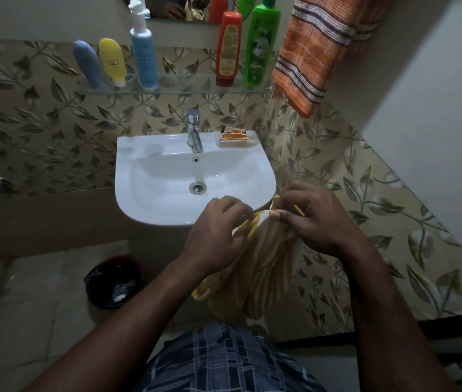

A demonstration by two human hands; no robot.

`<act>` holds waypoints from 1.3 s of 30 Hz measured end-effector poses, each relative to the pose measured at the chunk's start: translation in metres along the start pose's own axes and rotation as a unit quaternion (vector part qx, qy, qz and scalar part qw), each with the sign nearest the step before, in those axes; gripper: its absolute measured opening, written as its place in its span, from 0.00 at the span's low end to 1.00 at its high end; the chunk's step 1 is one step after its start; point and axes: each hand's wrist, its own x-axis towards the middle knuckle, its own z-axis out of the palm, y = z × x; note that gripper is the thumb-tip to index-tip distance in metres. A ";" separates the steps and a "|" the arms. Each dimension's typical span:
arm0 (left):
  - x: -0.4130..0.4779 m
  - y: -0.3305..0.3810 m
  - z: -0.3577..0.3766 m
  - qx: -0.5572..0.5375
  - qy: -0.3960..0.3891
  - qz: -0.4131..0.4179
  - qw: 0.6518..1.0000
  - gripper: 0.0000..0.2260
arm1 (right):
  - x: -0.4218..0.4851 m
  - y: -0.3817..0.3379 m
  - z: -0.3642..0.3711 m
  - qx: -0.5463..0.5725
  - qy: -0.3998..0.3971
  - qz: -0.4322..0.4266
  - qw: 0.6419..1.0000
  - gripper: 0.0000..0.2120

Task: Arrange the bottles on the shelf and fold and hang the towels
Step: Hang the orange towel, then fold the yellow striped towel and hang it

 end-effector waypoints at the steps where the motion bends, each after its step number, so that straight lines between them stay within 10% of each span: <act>1: -0.001 -0.003 0.001 0.012 -0.018 -0.021 1.000 0.09 | 0.000 -0.001 -0.001 0.005 -0.002 -0.002 1.000 0.04; 12: 0.007 -0.017 -0.006 0.044 0.100 -0.052 0.993 0.07 | -0.001 -0.001 -0.006 0.013 -0.007 -0.007 1.000 0.02; 20: 0.003 0.000 0.004 -0.227 -0.048 -0.062 0.971 0.08 | 0.003 -0.005 -0.002 -0.013 -0.021 -0.031 0.999 0.07; 25: 0.003 0.003 0.008 -0.160 0.000 -0.012 0.987 0.06 | 0.000 -0.002 -0.003 -0.018 -0.015 -0.025 0.999 0.03; 39: 0.004 -0.008 0.016 -0.195 -0.261 -0.092 0.941 0.17 | -0.006 0.004 -0.006 -0.019 -0.025 -0.017 0.999 0.02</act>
